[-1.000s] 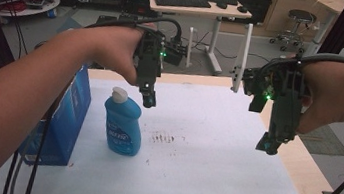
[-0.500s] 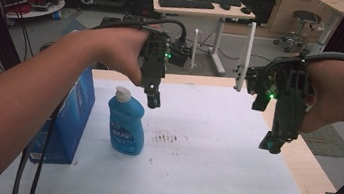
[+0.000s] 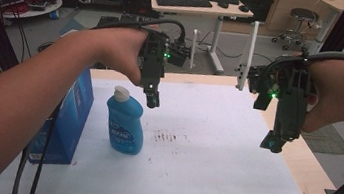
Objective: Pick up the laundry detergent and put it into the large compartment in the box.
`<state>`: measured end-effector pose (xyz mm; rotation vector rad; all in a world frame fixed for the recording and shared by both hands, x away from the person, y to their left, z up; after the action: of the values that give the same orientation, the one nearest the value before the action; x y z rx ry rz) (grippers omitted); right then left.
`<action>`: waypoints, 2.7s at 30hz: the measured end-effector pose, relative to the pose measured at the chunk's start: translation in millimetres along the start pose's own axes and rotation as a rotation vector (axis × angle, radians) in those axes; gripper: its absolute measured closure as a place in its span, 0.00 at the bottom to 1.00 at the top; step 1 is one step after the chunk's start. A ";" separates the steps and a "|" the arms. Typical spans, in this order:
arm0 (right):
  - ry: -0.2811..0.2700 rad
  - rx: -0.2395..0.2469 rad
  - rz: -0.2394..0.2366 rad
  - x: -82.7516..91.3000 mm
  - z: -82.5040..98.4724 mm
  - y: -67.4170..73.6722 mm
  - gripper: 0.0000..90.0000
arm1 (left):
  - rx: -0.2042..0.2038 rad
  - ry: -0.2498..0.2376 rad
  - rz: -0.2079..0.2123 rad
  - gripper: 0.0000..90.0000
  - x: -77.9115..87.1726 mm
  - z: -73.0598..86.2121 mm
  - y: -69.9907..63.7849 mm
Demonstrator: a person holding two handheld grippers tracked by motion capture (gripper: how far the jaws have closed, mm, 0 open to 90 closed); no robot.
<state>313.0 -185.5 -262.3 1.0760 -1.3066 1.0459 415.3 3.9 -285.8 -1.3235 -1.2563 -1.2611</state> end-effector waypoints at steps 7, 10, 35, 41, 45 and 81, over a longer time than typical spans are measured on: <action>0.016 0.002 -0.005 -3.9 -0.8 -2.2 0.02 | -0.020 0.004 0.010 0.02 -0.9 1.6 0.9; 0.009 0.008 0.003 -2.4 -0.9 -3.3 0.02 | -0.028 0.008 0.010 0.02 0.0 1.8 1.6; 0.031 -0.020 0.016 -7.0 -10.6 -10.5 0.02 | -0.123 0.012 0.022 0.02 2.6 44.6 4.2; 0.032 -0.029 0.016 -8.3 -9.4 -8.1 0.02 | -0.157 0.017 0.033 0.02 -8.2 51.7 5.6; 0.032 -0.046 0.017 -9.1 -7.8 -7.2 0.02 | -0.171 0.033 0.049 0.02 -18.7 58.0 6.3; 0.023 -0.044 0.010 -15.8 -10.5 -7.1 0.02 | -0.207 0.097 0.101 0.02 -78.9 73.8 9.7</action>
<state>322.0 -176.3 -277.9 1.0218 -1.3120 1.0297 434.3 69.3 -370.2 -1.4347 -1.0005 -1.3943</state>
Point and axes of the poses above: each handheld gripper's, and its own axes: x roughly backward along the jaws, z roughly out of its underside, y roughly to its left, the point moved 7 cm from there along -x, roughly forward along the jaws
